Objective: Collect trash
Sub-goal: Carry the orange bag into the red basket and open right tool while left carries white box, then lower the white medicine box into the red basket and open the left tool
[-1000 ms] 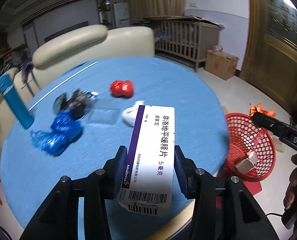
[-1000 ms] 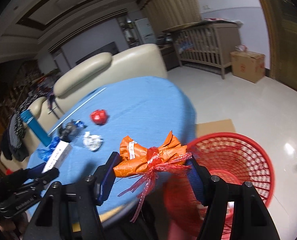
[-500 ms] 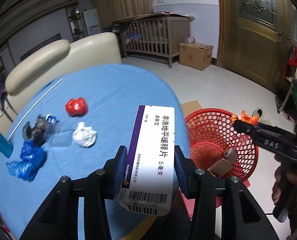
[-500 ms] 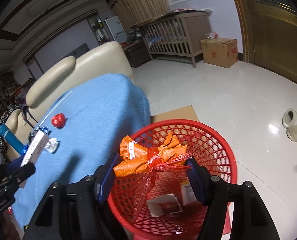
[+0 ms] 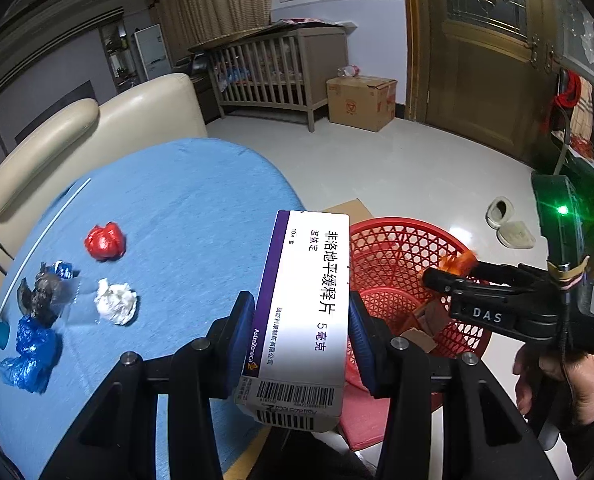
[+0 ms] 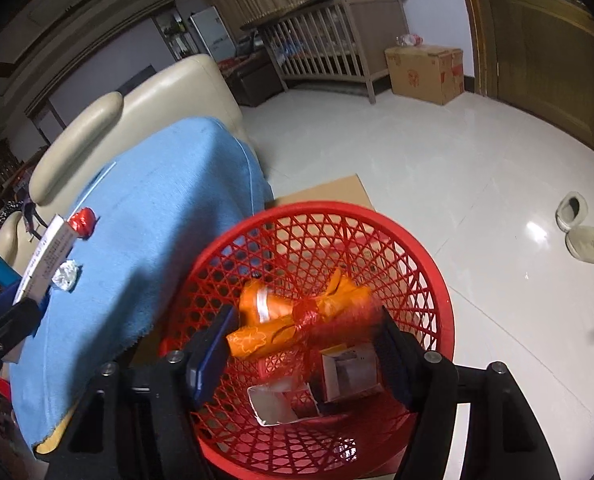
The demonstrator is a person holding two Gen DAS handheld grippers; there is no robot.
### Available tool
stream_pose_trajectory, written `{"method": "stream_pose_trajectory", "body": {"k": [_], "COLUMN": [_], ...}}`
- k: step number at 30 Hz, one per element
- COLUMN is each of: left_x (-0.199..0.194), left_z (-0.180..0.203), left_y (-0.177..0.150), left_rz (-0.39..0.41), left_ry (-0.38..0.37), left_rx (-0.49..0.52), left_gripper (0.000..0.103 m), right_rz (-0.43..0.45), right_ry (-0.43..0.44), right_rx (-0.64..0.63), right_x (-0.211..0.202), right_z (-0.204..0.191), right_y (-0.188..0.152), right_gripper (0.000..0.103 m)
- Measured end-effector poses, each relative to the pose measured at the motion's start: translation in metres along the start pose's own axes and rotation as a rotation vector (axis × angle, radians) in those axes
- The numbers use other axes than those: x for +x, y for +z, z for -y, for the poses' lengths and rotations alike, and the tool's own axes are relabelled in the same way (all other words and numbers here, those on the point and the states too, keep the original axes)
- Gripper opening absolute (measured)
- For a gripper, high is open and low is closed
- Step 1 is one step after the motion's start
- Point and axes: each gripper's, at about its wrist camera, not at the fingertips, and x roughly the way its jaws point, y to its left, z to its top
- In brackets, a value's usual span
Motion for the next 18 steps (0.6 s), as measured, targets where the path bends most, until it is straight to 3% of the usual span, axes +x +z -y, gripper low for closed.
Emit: {"method": "stream_pose_trajectory", "body": {"k": [2,18], "left_x": [0.002,0.039], "left_z": [0.005,0.050], "left_y": [0.001,0.013], "left_rz": [-0.003,-0.081], "left_ry": [-0.004,-0.076], "left_rx": [0.008,0.094], "left_gripper": [0.048,0.048], "right_rz": [0.013,0.128], "right_ry": [-0.009,-0.026], "right_rx": [0.008,0.157], "right_x": [-0.003,-0.039], "right_z": [0.003,0.049], "right_y": [0.000,0.011], "right_gripper": [0.079,0.080]}}
